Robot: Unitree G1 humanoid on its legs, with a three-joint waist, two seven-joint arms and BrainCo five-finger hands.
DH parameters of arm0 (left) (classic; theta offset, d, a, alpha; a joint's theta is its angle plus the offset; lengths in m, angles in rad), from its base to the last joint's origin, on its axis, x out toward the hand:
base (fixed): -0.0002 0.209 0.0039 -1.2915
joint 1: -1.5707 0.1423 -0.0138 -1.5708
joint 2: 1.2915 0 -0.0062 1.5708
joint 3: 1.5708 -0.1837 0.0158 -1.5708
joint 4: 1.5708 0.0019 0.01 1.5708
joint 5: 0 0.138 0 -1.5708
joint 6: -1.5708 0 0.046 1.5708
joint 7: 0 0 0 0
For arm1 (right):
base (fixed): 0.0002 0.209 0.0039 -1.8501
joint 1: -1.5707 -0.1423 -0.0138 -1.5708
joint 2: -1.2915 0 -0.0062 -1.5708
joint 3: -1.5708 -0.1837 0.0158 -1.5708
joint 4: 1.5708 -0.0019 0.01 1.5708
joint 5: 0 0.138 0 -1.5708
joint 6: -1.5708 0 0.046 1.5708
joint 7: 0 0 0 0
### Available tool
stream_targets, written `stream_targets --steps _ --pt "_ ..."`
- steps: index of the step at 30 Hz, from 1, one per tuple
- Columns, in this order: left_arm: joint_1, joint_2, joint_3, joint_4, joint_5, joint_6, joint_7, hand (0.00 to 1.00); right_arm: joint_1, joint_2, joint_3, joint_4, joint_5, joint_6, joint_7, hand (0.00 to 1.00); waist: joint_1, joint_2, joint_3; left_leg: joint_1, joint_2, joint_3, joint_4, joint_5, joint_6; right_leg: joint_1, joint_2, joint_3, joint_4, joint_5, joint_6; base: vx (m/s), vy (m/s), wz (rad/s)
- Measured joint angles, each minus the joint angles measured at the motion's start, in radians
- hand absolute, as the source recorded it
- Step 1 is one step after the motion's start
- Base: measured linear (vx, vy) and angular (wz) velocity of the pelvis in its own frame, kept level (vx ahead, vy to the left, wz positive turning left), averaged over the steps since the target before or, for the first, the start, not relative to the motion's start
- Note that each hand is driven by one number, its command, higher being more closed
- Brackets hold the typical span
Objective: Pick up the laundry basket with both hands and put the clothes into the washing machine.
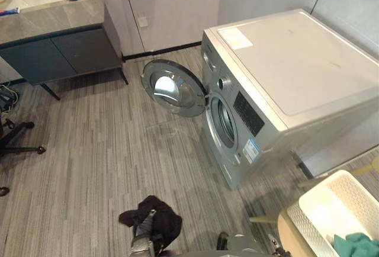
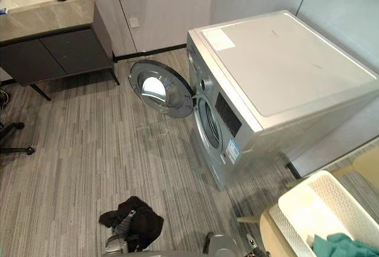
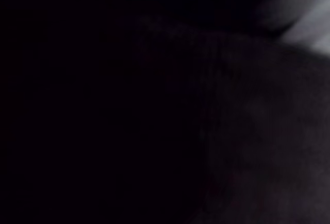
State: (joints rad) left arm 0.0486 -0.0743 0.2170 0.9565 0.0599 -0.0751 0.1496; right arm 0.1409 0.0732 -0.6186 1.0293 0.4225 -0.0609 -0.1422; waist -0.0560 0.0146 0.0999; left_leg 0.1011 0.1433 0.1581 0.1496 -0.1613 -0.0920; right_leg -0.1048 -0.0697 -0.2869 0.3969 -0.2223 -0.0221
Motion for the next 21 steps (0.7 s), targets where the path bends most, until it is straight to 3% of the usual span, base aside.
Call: stream_targets --steps 2,3,4,5,6,7,8,9,10,12,14,15,16,17,18,19,20,21 --pt "-0.009 -0.004 0.002 -0.017 0.000 0.000 -0.002 1.00 0.014 0.018 0.010 -0.033 0.000 -0.001 0.010 0.00 -0.014 -0.013 -0.009 -0.023 0.011 -0.020 0.080 -0.014 -0.021 0.030 0.006 -0.013 -0.024 -0.002 0.002 0.18 -0.008 0.35" --pt "-0.010 -0.006 0.002 -0.043 0.000 0.000 -0.009 1.00 0.013 0.020 0.020 -0.056 0.002 -0.004 0.011 0.00 -0.015 -0.013 -0.008 -0.108 0.032 -0.022 0.265 -0.047 -0.062 0.050 0.016 -0.008 -0.051 -0.008 0.007 0.16 0.016 -0.04" --pt "-0.013 -0.008 0.012 -0.062 0.000 0.000 -0.015 1.00 0.008 0.020 0.041 -0.079 0.008 -0.005 0.011 0.00 -0.006 0.000 -0.001 -0.193 0.059 -0.041 0.472 -0.048 -0.072 0.071 0.034 0.011 -0.068 -0.013 0.008 0.14 0.029 -0.30" --pt "-0.008 -0.008 0.018 -0.068 0.000 0.000 -0.015 1.00 0.004 0.015 0.056 -0.095 0.009 -0.004 0.010 0.00 0.000 0.017 0.008 -0.230 0.077 -0.061 0.572 -0.032 -0.089 0.088 0.049 0.020 -0.070 -0.017 0.008 0.13 0.071 -0.79" --pt "-0.001 -0.009 0.024 -0.069 -0.001 0.002 -0.014 1.00 0.002 0.001 0.084 -0.127 0.010 -0.007 0.011 0.00 0.017 0.043 0.023 -0.269 0.103 -0.084 0.726 0.026 -0.121 0.118 0.072 0.056 -0.063 -0.036 0.009 0.13 0.051 -1.07" --pt "0.016 -0.005 0.032 -0.073 -0.001 0.002 -0.007 1.00 -0.005 -0.006 0.117 -0.148 0.021 -0.008 0.010 0.00 0.026 0.057 0.025 -0.290 0.112 -0.087 0.823 0.123 -0.115 0.135 0.084 0.103 -0.054 -0.054 0.011 0.11 0.039 -1.19" --pt "0.027 -0.003 0.032 -0.080 -0.001 0.002 -0.001 1.00 -0.011 -0.011 0.147 -0.164 0.024 -0.011 0.009 0.00 0.027 0.051 0.016 -0.314 0.113 -0.080 0.882 0.224 -0.095 0.145 0.078 0.143 -0.064 -0.061 0.002 0.12 0.063 -1.13" --pt "0.035 0.000 0.030 -0.087 -0.001 0.001 0.006 1.00 -0.020 -0.005 0.169 -0.176 0.032 -0.012 0.008 0.00 0.037 0.039 0.020 -0.352 0.126 -0.064 0.956 0.272 -0.066 0.166 0.072 0.187 -0.080 -0.068 -0.008 0.15 0.121 -1.19" --pt "0.034 0.004 0.026 -0.090 -0.003 0.001 0.008 1.00 -0.043 -0.003 0.177 -0.182 0.039 -0.013 0.004 0.00 0.046 0.043 0.021 -0.395 0.141 -0.039 1.001 0.134 -0.003 0.169 0.066 0.245 -0.084 -0.071 -0.013 0.19 0.156 -1.18" --pt "0.029 0.009 0.013 -0.097 -0.011 -0.001 0.020 1.00 -0.071 -0.002 0.219 -0.180 0.038 -0.014 -0.005 0.00 0.058 0.027 0.018 -0.440 0.159 -0.014 0.898 0.028 0.039 0.168 0.037 0.332 -0.096 -0.064 -0.001 0.20 0.155 -1.36" --pt "0.028 0.010 0.007 -0.101 -0.013 -0.009 0.032 1.00 -0.075 -0.005 0.262 -0.182 0.036 -0.019 -0.010 0.00 0.071 0.011 0.010 -0.443 0.157 -0.078 0.642 0.019 0.047 0.173 0.006 0.419 -0.117 -0.061 0.008 0.29 0.264 -1.41" --pt "0.038 0.010 0.006 -0.101 -0.023 -0.015 0.035 1.00 -0.077 -0.008 0.277 -0.176 0.024 -0.021 -0.009 0.00 0.071 0.010 0.001 -0.432 0.146 -0.192 0.434 0.022 0.044 0.163 -0.004 0.476 -0.122 -0.068 0.021 0.31 0.348 -1.21" --pt "0.042 0.011 0.006 -0.100 -0.029 -0.019 0.037 1.00 -0.078 -0.011 0.279 -0.168 0.012 -0.022 -0.009 0.00 0.071 0.011 -0.004 -0.431 0.141 -0.261 0.353 0.022 0.043 0.153 -0.005 0.505 -0.120 -0.075 0.038 0.31 0.446 -1.36" --pt "0.050 0.011 0.006 -0.090 -0.032 -0.022 0.048 1.00 -0.088 -0.024 0.275 -0.127 -0.007 -0.028 -0.009 0.00 0.070 0.015 -0.023 -0.437 0.129 -0.416 0.261 0.026 0.038 0.132 -0.012 0.559 -0.105 -0.101 0.084 0.33 0.525 -1.17" --pt "0.048 0.014 0.005 -0.071 -0.033 -0.022 0.048 1.00 -0.089 -0.042 0.269 -0.091 -0.016 -0.030 -0.010 0.00 0.069 0.020 -0.036 -0.429 0.112 -0.490 0.238 0.039 0.016 0.129 -0.024 0.593 -0.100 -0.120 0.115 0.42 0.698 -1.53" --pt "0.054 0.013 -0.001 -0.041 -0.048 -0.022 0.048 1.00 -0.071 -0.071 0.250 -0.051 -0.036 -0.029 -0.008 0.00 0.072 0.044 -0.058 -0.404 0.109 -0.497 0.209 0.070 -0.091 0.136 -0.035 0.651 -0.104 -0.140 0.147 0.42 0.751 -1.41" --pt "0.048 0.048 -0.014 0.002 -0.048 -0.018 0.047 1.00 -0.066 -0.066 0.210 0.010 -0.041 -0.022 -0.009 0.00 0.052 -0.007 -0.097 -0.387 0.064 -0.422 0.253 -0.042 -0.157 0.123 -0.105 0.722 -0.092 -0.151 0.176 0.38 0.740 -1.24" --pt "0.040 0.072 -0.015 0.007 -0.048 -0.017 0.047 1.00 -0.062 -0.053 0.199 0.028 -0.042 -0.013 -0.007 0.00 0.043 -0.029 -0.100 -0.384 0.035 -0.392 0.272 -0.045 -0.148 0.110 -0.130 0.746 -0.084 -0.124 0.183 0.28 0.574 -0.69"
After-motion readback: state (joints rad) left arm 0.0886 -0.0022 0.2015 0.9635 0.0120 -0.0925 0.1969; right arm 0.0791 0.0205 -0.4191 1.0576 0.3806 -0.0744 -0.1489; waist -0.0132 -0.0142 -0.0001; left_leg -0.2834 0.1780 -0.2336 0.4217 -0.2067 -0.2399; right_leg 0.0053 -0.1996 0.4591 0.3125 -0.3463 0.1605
